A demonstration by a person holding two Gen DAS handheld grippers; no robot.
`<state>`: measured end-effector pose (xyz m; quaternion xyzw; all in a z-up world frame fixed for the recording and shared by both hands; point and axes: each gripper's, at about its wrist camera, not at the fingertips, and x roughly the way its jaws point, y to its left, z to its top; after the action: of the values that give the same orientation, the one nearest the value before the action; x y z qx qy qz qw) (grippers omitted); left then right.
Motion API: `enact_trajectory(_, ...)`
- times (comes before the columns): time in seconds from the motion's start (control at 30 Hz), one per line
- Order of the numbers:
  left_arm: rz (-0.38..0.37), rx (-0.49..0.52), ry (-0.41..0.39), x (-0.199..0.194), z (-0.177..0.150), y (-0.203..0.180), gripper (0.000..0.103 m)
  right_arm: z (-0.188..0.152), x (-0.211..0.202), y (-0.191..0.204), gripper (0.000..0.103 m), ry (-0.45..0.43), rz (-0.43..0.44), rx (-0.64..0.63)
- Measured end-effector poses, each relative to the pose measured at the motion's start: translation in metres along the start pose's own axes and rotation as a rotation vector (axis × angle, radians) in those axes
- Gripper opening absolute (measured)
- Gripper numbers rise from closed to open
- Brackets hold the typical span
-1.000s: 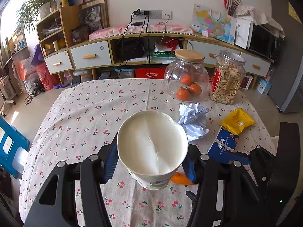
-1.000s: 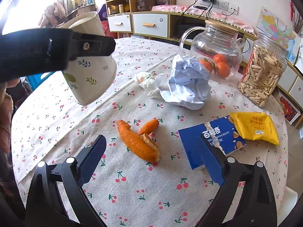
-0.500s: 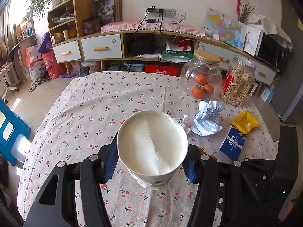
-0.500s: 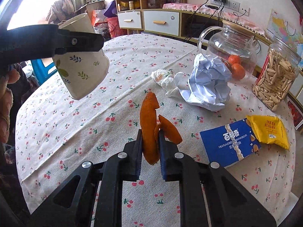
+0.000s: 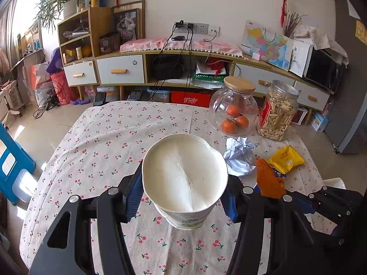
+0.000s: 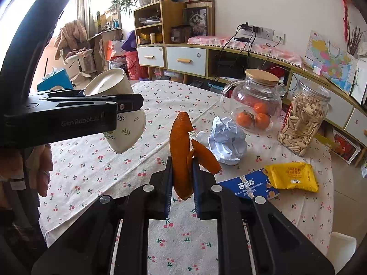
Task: Collect trash
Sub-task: 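Lift the paper cup with the left tool while the right tool lifts the orange peel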
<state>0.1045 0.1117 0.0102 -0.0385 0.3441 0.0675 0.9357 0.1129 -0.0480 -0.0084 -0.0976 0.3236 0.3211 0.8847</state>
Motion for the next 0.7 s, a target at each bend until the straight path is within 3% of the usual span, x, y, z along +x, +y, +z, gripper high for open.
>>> enact_trajectory(0.7, -0.073, 0.096, -0.036, -0.002, -0.003, -0.083, 0.057, -0.022, -0.041, -0.070, 0.014, -0.039, -0.219, 0.134)
